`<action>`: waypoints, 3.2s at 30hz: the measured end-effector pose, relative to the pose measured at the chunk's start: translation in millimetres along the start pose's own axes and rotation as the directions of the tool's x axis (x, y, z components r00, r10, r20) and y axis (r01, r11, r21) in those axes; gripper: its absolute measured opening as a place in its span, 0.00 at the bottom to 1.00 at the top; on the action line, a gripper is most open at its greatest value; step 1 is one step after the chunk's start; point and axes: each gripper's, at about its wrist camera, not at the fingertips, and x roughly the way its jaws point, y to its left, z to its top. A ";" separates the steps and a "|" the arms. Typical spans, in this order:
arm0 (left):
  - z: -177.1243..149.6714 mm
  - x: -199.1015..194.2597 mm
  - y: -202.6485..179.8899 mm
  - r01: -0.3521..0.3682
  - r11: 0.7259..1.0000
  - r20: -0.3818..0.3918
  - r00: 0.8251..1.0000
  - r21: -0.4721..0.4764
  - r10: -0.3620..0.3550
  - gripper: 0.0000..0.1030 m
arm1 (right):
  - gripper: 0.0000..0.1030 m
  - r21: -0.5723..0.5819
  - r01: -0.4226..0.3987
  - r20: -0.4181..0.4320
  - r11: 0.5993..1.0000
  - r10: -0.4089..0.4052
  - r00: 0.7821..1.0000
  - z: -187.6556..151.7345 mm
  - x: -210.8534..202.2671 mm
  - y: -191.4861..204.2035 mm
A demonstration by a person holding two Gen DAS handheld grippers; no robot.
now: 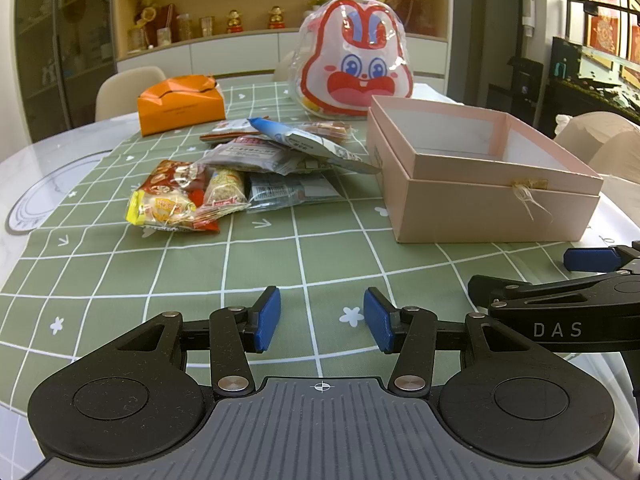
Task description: Organize snacks
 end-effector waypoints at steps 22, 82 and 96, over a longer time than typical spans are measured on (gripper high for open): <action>0.0 0.0 0.1 0.001 1.000 0.000 1.000 -0.001 -0.001 0.52 | 1.00 0.000 0.000 0.000 1.000 0.000 1.000 -0.1 0.0 -0.1; 119.4 32.2 143.8 0.232 0.959 -0.212 0.941 -0.166 -0.264 0.37 | 0.87 -0.072 -0.138 -0.264 0.988 0.114 0.958 73.1 -4.0 76.8; 229.3 203.5 238.3 0.298 0.870 -0.234 0.882 -0.394 -0.408 0.35 | 0.87 0.162 -0.047 -0.276 0.986 0.091 0.957 239.7 116.9 113.6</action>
